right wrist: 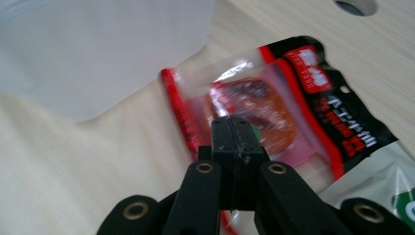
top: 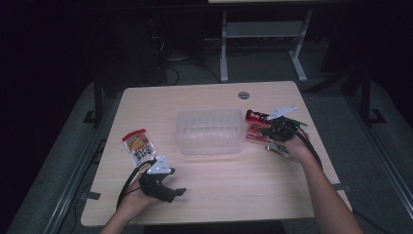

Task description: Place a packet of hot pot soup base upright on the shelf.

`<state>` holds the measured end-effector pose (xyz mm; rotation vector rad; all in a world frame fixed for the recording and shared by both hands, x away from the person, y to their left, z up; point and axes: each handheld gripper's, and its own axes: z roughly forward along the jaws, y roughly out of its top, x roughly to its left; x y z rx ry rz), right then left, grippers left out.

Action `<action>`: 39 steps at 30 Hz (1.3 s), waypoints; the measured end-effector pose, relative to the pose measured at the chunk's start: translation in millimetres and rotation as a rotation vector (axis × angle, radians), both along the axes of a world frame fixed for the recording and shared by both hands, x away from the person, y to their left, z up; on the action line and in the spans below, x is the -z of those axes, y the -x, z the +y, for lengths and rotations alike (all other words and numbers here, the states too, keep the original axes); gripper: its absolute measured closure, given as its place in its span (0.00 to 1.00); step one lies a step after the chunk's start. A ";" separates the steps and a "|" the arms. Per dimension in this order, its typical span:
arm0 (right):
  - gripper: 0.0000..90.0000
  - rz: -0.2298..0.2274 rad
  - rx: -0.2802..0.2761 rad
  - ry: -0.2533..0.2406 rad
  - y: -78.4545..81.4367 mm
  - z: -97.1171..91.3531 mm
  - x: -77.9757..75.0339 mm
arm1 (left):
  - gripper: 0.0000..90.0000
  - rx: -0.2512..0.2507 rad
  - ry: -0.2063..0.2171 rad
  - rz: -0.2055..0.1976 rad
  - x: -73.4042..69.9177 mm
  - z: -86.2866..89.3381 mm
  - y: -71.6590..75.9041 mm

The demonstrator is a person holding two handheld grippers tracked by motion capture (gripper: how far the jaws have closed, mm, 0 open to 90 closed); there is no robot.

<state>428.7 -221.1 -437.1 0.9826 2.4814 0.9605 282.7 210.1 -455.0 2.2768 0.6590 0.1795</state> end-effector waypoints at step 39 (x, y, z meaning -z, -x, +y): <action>1.00 0.147 -0.064 0.061 -10.6 18.7 2.1 | 0.17 0.009 -0.011 0.029 2.4 -2.2 -0.6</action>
